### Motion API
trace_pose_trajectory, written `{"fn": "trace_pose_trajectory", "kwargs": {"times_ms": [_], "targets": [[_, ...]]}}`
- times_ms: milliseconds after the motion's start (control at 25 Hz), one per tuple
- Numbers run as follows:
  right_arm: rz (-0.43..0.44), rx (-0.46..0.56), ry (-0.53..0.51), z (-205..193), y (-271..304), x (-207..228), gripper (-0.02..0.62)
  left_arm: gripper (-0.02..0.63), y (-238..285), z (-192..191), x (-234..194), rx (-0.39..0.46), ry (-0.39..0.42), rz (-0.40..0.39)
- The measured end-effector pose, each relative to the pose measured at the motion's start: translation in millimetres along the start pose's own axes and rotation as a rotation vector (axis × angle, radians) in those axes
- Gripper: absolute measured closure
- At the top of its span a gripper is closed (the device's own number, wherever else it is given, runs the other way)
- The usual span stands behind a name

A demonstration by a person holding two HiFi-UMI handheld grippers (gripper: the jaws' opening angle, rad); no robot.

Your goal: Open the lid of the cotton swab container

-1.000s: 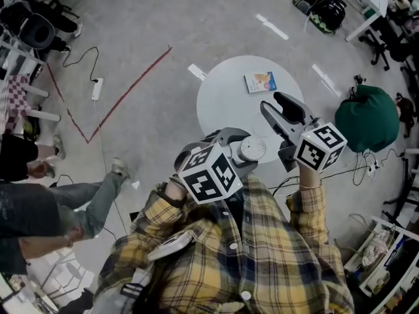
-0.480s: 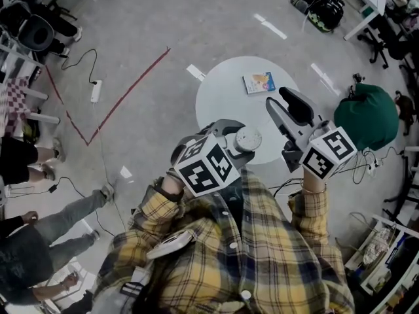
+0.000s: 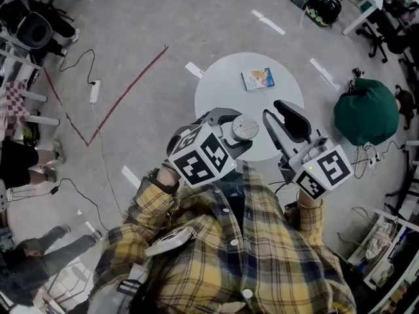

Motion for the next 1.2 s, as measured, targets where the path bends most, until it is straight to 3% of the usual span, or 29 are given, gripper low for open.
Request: {"fn": "trace_pose_trajectory", "kwargs": {"times_ms": [680, 1200], "targets": [[-0.071, 0.016, 0.034, -29.4, -12.0, -17.4, 0.569, 0.341, 0.6, -0.9, 2.1, 0.013, 0.021, -0.009], [-0.067, -0.005, 0.068, -40.1, -14.8, -7.8, 0.578, 0.339, -0.7, -4.5, -1.4, 0.023, 0.017, 0.02]]}}
Point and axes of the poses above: the fingertips, and each gripper's own axes: y forward along the fingers, x to its right, z out of its top, the point moved 4 cm from there along -y, backward along the fingers, and after that the axes turned 7 degrees about -x, right-handed, at the moved point
